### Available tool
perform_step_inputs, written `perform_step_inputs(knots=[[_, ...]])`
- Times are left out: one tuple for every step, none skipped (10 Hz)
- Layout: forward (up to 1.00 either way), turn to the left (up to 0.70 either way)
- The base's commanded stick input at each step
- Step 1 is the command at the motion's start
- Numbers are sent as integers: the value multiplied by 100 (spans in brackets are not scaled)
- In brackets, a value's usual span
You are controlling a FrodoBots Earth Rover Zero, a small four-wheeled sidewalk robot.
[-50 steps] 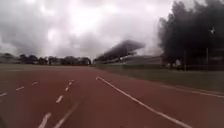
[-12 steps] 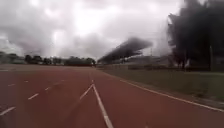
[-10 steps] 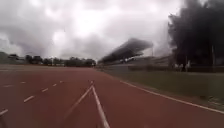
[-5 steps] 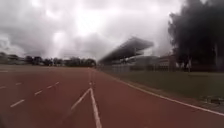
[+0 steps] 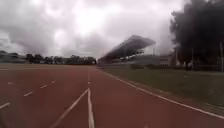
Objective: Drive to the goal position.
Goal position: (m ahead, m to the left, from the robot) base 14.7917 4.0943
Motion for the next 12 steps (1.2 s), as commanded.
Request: perform_step_inputs(knots=[[70,24],[70,23],[70,0],[70,0],[70,0],[70,0],[70,0],[70,0],[70,0],[70,0],[70,0],[70,0]])
